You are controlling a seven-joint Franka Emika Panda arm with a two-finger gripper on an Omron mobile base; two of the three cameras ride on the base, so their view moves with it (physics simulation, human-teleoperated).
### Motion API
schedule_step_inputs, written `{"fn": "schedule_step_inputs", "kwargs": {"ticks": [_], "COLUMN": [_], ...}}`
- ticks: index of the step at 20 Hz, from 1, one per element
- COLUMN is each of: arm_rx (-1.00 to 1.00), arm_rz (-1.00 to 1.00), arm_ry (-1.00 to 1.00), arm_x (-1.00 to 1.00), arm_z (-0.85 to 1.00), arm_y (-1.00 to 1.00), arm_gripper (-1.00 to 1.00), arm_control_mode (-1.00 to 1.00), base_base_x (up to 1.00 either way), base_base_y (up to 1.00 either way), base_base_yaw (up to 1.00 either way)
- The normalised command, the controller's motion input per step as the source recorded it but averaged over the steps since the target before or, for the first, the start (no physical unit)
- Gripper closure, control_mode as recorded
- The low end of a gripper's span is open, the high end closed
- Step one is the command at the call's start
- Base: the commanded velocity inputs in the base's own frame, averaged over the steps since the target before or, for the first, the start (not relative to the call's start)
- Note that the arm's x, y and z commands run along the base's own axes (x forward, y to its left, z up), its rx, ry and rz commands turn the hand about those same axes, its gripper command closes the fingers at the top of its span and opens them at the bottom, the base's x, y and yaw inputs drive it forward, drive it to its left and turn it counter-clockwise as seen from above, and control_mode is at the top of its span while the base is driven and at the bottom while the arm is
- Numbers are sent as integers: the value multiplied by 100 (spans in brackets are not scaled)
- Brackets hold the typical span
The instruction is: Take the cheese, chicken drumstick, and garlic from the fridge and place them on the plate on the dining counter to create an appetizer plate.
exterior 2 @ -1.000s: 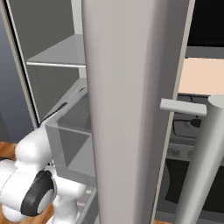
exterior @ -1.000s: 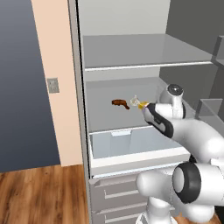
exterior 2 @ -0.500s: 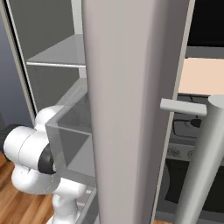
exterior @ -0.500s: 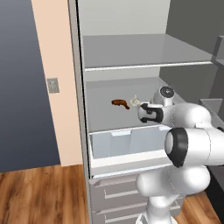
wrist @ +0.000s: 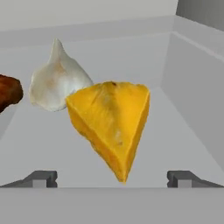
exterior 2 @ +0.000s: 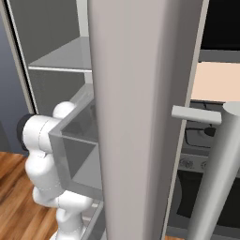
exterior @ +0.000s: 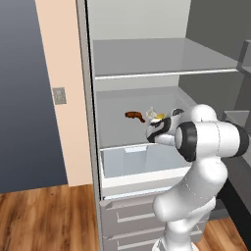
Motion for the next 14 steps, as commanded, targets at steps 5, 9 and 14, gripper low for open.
{"fn": "schedule_step_inputs", "kwargs": {"ticks": [5, 9, 14], "arm_rx": [0, 0, 0], "arm_rz": [0, 0, 0], "arm_ry": [-5, -3, -8], "arm_x": [27, 20, 13], "arm_z": [-6, 0, 0], "arm_y": [-4, -13, -7], "arm_gripper": [-100, -100, -100], "arm_control_mode": [-100, -100, -100], "base_base_x": [0, 0, 0], "base_base_y": [0, 0, 0], "base_base_yaw": [0, 0, 0]}}
